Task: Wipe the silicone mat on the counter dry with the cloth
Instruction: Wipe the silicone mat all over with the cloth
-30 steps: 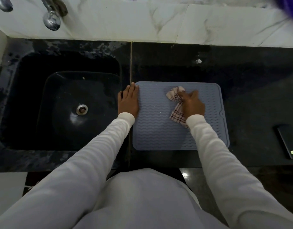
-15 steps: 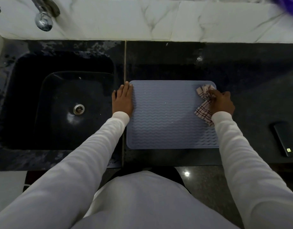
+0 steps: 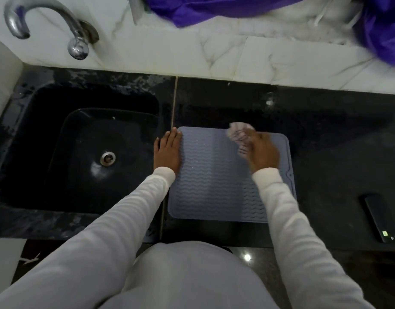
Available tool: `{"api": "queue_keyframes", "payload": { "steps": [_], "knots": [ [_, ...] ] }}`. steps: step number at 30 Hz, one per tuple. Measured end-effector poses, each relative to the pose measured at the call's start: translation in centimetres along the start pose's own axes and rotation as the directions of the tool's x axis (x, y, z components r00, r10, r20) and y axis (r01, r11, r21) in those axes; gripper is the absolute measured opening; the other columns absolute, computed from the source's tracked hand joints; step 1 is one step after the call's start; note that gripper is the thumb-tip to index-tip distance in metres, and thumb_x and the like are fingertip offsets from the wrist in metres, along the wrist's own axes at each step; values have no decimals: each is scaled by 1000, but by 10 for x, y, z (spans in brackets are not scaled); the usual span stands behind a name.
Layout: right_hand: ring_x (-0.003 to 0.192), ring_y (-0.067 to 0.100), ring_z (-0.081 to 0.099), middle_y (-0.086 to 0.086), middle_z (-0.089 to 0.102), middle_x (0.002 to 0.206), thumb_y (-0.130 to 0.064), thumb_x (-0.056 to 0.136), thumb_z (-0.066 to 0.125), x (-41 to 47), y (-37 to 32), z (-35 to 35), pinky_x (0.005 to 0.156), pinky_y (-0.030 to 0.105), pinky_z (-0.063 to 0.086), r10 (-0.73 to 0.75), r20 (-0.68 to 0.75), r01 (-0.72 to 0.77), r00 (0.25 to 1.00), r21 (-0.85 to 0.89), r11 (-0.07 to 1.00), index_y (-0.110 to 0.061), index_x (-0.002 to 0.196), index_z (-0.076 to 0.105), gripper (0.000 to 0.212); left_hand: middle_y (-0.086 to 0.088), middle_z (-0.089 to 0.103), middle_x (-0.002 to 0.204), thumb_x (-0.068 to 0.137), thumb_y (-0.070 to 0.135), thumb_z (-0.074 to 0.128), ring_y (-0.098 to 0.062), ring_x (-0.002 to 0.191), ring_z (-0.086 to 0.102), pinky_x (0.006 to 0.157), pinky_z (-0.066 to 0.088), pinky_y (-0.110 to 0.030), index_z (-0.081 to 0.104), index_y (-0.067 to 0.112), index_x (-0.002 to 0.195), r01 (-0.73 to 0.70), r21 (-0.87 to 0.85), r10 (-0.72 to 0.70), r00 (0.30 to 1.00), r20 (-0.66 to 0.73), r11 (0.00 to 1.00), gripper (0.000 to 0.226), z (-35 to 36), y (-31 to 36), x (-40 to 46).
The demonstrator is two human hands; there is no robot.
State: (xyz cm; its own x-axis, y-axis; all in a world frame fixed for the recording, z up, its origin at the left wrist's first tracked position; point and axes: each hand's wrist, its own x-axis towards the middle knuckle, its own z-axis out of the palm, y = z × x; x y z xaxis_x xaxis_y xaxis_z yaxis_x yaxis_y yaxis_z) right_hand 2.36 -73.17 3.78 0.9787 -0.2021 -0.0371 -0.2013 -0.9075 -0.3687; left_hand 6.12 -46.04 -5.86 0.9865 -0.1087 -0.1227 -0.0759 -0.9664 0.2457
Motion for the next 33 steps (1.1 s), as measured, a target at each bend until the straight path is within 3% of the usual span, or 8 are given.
{"api": "queue_keyframes", "payload": {
  "steps": [4, 8, 11, 14, 17, 23, 27, 33],
  "knots": [
    [94, 38, 59, 16, 46, 125, -33, 87, 54, 7, -83, 33, 77, 42, 48, -163, 122, 166, 979, -19, 986, -25, 139, 46, 53, 5, 8, 163, 98, 27, 47, -19, 149, 10, 121, 9, -45, 12, 24, 155, -15, 23, 14, 1000, 14, 1000, 68, 0, -3, 1],
    [106, 37, 58, 16, 39, 138, -25, 92, 53, 9, -131, 79, 85, 44, 48, -215, 297, 247, 930, -74, 966, -33, 143, 37, 54, 0, 29, 158, 98, 24, 42, -20, 145, 23, 119, 14, -44, 29, 17, 151, 1, 64, 0, 1000, -14, 998, 55, 2, -4, 2],
    [113, 39, 54, 20, 28, 148, -22, 96, 47, 9, -133, 87, 91, 45, 46, -177, 329, 227, 928, -120, 967, -36, 147, 27, 57, 2, 20, 161, 99, 23, 39, -21, 146, 21, 120, 14, -44, 23, 18, 154, -9, 55, 10, 1000, -24, 998, 57, 4, -5, 2],
    [108, 40, 55, 20, 41, 139, -18, 96, 46, 17, -119, 83, 83, 41, 46, -246, 274, 295, 930, -156, 943, -32, 143, 39, 49, 5, 11, 163, 101, 22, 38, -19, 147, 16, 120, 11, -44, 18, 21, 155, -5, 31, 5, 1000, -16, 1000, 57, 5, -6, 4],
    [120, 39, 50, 22, 36, 147, -44, 99, 42, 26, -97, 79, 101, 43, 40, -293, 278, 349, 915, -179, 920, -25, 143, 38, 48, 4, 5, 164, 102, 26, 37, -19, 149, 11, 121, 10, -45, 8, 21, 156, 2, 34, -2, 1000, 6, 999, 62, 6, -5, 4],
    [105, 40, 57, 21, 32, 146, -12, 93, 48, 29, -57, 66, 86, 42, 48, -77, 235, 120, 969, -175, 977, -41, 141, 41, 56, 2, 0, 164, 101, 26, 40, -20, 150, 7, 121, 8, -46, -2, 20, 156, 3, 30, -3, 1000, 25, 1000, 69, 3, -3, 1],
    [98, 38, 60, 20, 50, 127, -22, 94, 47, 33, -29, 49, 80, 39, 48, 39, 196, -7, 980, -164, 986, -29, 138, 44, 45, 3, 1, 164, 102, 22, 38, -19, 150, 8, 121, 8, -46, 0, 21, 156, 15, 33, -15, 1000, 14, 999, 66, 3, -2, 1],
    [104, 38, 59, 19, 31, 148, -28, 100, 35, 36, 30, 21, 88, 38, 45, 136, 201, -70, 970, -306, 949, -35, 145, 33, 45, 3, 1, 164, 102, 20, 32, -19, 150, 7, 121, 7, -46, 1, 21, 156, 12, 29, -12, 1000, 8, 1000, 63, -1, 1, -1]
  ]
}}
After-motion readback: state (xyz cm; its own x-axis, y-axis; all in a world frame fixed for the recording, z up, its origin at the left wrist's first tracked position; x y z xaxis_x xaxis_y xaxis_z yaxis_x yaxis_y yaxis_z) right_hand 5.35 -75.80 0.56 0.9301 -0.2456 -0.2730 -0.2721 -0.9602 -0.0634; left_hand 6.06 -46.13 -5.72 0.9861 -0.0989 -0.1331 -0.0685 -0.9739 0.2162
